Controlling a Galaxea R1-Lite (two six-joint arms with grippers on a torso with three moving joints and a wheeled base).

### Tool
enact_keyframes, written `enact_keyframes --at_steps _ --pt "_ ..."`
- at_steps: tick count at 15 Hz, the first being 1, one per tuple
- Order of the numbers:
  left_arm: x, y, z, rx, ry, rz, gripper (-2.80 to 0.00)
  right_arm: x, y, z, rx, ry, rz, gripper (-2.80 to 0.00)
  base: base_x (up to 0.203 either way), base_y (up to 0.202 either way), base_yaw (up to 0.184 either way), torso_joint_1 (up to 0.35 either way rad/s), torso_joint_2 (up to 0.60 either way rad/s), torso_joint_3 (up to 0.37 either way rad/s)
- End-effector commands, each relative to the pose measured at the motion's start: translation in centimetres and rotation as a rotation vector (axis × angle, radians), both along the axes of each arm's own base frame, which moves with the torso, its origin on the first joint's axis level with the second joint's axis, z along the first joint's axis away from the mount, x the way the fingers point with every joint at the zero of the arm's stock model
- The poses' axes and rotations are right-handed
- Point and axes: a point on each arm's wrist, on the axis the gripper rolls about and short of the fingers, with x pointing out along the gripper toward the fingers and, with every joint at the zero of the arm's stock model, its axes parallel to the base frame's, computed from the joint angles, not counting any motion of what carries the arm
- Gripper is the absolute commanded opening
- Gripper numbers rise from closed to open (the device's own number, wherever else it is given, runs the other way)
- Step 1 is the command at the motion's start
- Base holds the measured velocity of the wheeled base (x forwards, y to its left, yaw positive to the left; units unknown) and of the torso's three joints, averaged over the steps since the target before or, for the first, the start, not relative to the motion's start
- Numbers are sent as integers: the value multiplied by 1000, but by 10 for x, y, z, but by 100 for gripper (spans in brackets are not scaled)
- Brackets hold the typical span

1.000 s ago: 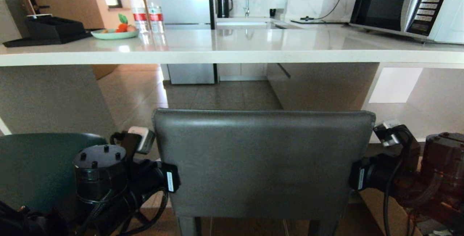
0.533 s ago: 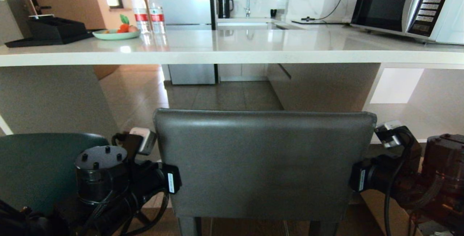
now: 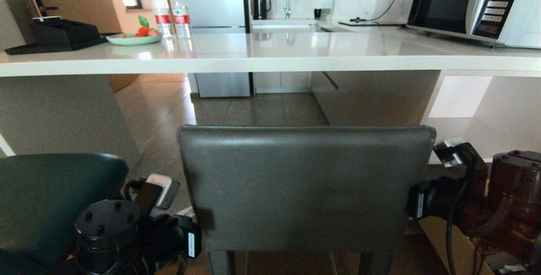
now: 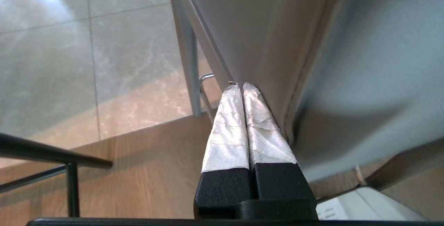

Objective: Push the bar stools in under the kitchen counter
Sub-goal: Push the gray chair back under the dining table

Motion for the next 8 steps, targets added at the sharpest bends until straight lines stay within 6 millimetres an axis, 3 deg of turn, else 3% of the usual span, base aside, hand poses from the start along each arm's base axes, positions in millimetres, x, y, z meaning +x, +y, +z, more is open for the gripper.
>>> enact_keyframes --at_steps 1,5,8 --pt "-6 -3 -7 13 28 -40 -280 6 7 5 15 -36 25 -280 0 0 0 0 0 0" --pt "-8 -5 -8 16 32 -51 -280 2 22 9 21 -52 77 -280 0 0 0 0 0 0" --pt "3 -4 -7 7 21 -17 -280 -5 13 -5 4 7 54 -280 0 0 0 0 0 0"
